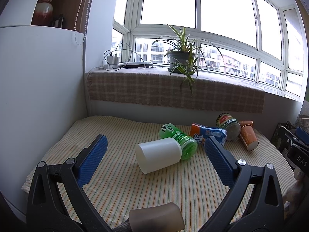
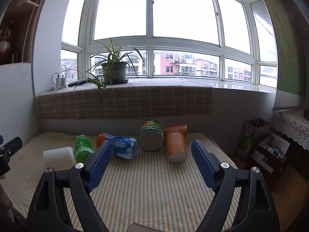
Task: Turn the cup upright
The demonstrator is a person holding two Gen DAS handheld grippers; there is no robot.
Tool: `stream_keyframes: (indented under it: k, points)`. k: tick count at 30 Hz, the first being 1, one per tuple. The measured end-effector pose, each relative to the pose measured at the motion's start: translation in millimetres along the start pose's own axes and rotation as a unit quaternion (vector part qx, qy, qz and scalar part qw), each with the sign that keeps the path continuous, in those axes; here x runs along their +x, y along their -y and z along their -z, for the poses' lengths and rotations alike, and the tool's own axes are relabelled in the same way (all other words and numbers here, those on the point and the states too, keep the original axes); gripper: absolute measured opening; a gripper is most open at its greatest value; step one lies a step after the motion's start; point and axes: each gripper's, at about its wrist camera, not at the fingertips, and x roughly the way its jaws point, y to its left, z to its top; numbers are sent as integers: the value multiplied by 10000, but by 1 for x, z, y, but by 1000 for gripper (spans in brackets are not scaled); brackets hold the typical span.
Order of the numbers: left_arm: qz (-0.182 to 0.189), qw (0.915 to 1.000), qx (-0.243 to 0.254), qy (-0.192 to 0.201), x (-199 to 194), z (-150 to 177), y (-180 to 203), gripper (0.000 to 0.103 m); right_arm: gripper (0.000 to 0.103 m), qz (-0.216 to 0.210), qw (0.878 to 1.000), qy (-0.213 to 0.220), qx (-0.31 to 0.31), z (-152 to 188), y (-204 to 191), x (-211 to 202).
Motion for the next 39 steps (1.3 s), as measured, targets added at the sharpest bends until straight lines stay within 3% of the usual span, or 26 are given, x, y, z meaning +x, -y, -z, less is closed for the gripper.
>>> stream_keyframes:
  k: [39]
  points:
    - [31, 10000, -16, -30, 5, 2, 4, 102, 83, 29, 9999, 20, -133, 0, -5, -3]
